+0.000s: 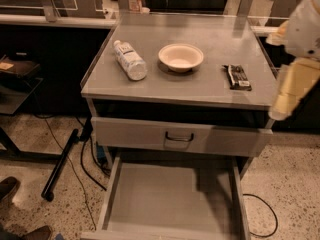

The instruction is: Place rxbar chocolate into middle drawer

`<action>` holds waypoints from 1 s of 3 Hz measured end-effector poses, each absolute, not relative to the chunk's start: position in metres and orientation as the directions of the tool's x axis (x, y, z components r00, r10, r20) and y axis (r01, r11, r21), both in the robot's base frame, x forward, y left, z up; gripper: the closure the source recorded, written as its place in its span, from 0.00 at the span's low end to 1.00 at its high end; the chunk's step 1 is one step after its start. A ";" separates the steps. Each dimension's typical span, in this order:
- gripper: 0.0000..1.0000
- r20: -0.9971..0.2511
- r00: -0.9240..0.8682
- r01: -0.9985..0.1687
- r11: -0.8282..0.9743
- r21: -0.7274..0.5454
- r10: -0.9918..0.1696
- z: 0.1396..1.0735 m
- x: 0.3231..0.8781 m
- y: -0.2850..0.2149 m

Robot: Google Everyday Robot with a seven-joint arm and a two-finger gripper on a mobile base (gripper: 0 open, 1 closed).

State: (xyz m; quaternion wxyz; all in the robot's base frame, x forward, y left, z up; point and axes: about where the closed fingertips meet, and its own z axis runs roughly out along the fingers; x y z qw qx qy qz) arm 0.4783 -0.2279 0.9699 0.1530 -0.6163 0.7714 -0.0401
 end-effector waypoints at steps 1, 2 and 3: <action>0.00 -0.160 -0.192 -0.942 0.228 -0.247 -0.968 0.960 0.527 -0.238; 0.00 -0.143 -0.176 -0.944 0.208 -0.256 -0.974 0.955 0.571 -0.234; 0.00 -0.152 -0.173 -0.940 0.209 -0.270 -0.973 0.956 0.577 -0.232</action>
Offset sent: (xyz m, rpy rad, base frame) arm 0.1403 -0.0027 -0.0222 -0.0745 0.0267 0.0409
